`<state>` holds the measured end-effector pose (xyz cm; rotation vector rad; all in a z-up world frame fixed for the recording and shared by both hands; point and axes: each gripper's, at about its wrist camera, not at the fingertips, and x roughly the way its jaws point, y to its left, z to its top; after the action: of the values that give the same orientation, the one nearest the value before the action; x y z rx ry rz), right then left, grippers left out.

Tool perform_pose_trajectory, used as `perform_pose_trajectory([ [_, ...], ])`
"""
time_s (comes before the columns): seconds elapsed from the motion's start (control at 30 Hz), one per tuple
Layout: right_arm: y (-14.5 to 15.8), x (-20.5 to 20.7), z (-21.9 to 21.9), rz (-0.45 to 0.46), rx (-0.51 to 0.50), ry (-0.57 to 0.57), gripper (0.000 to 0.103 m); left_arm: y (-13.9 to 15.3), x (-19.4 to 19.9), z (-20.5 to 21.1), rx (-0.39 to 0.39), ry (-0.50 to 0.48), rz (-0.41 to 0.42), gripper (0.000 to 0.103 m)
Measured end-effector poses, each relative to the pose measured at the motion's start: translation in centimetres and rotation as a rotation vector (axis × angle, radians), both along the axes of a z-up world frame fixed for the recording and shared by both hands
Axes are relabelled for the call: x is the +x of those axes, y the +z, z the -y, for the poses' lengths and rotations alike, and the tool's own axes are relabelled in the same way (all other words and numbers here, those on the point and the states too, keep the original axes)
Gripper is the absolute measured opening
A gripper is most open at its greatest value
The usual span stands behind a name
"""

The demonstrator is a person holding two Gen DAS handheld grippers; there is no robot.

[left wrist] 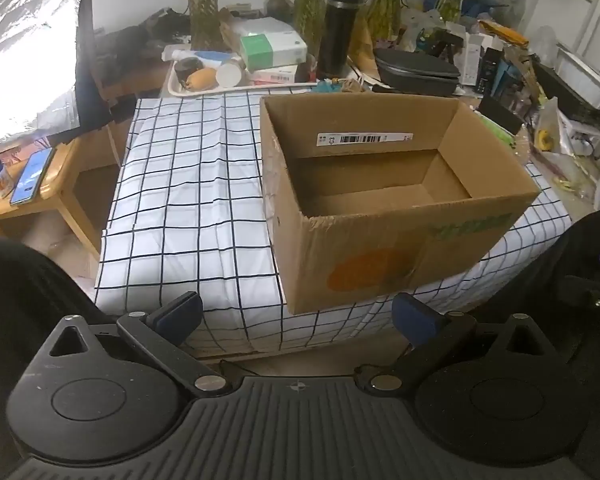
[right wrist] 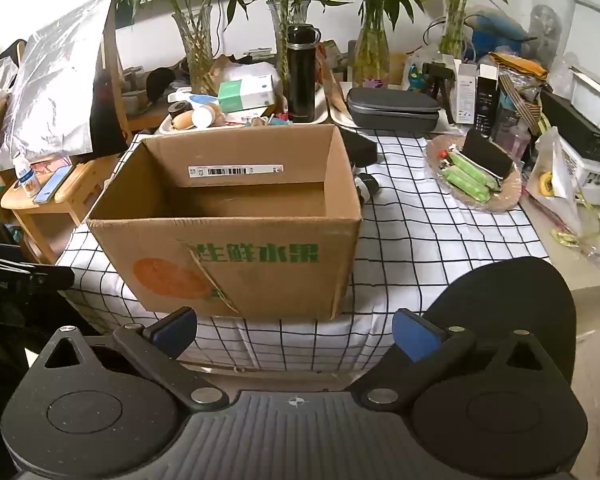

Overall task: Organize soft objects
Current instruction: 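Move both tools past the cardboard box toward the soft items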

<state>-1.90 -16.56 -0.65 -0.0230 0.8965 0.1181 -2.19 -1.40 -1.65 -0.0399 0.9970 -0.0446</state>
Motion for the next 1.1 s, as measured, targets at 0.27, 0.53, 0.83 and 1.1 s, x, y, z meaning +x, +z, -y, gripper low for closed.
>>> perform_pose_trajectory([
  [0.27, -0.6, 2.2, 0.4, -0.034, 0.006, -0.007, 0.103, -1.1, 1.6, -0.7, -0.036, 0.002, -0.044, 0.103],
  [0.53, -0.3, 4.4, 1.2, -0.042, -0.001, 0.003, 0.103, -0.2, 2.7, -0.7, -0.049, -0.02, -0.041, 0.103],
  [0.83, 0.8, 6.9, 1.4, -0.048, -0.019, 0.016, 0.103, 1.0, 4.9, -1.1, -0.063, -0.048, -0.028, 0.103],
  [1.1, 1.5, 9.5, 1.4, -0.032, -0.019, 0.051, 0.103, 1.8, 7.1, -2.1, -0.078, -0.05, -0.008, 0.103],
])
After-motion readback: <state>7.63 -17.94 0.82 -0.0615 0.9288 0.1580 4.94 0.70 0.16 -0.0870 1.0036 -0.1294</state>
